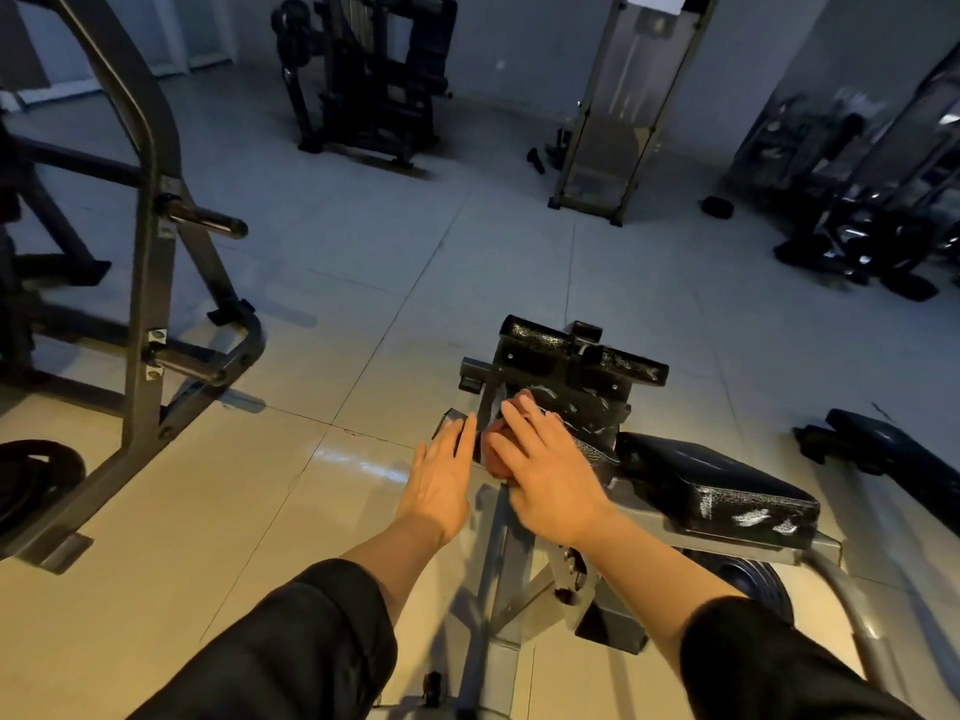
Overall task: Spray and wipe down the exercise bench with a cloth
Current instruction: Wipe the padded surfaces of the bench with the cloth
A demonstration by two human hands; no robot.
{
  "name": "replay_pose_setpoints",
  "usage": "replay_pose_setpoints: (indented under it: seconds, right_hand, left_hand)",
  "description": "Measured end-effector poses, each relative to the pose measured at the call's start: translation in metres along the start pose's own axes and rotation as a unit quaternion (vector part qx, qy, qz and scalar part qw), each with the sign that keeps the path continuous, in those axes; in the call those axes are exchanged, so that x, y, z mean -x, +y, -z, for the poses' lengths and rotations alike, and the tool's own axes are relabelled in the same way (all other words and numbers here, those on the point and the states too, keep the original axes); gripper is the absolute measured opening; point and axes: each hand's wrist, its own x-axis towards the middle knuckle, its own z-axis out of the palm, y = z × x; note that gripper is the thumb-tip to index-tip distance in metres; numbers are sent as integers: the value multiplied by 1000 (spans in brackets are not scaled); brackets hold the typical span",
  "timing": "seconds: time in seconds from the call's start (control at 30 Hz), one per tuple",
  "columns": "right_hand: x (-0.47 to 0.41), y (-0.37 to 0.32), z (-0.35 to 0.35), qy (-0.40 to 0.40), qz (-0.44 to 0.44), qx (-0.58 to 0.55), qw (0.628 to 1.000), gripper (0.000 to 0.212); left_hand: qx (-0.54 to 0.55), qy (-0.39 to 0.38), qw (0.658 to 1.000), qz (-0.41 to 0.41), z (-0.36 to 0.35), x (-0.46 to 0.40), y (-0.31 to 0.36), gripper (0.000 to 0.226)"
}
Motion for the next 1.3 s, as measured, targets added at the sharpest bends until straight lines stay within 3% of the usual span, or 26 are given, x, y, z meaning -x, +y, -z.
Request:
replay_pose_setpoints:
  seconds: [0.1,0.23,0.43,0.53,0.63,0.73,0.9,1.0,1.1,1.17,1.3]
  right_hand:
    - [-10,-4,-13,-7,2,33,999,62]
    - [7,14,-8,-47,8,80,996,73]
    - [90,59,-12,-102,-89,61,989,86]
    - [88,54,0,-74,-127,58,987,82]
    - [39,30,8,-11,-74,32,997,79]
    - [-9,1,5,-15,-21,23,999,73]
    - [16,25,-9,-21,-26,15,999,77]
    - [65,54,-16,-39,-61,30,997,86]
    - [102,71,-14,-78,-163,15,983,84]
    - [104,72,-4,-43,-217,-7,975,80]
    - [40,36,19,87,-131,-17,987,73]
  left_hand:
    - [-4,-1,1000,0,1,0,0,95]
    - [-10,-9,1000,9,1,-1,0,99]
    - [-5,-1,1000,2,3,1,0,98]
    - [-21,0,1000,1,1,0,1,99]
    - [-23,4,1000,6,0,0,2,100]
    - [-28,5,1000,2,-1,0,1,101]
    - [-29,-2,1000,11,0,0,0,102]
    - [-23,-3,1000,6,0,-1,0,103]
    - [-31,2,1000,-2,-3,-1,-1,103]
    - [-37,4,999,-7,-4,-2,-1,103]
    - [-45,5,999,-5,-4,-2,-1,101]
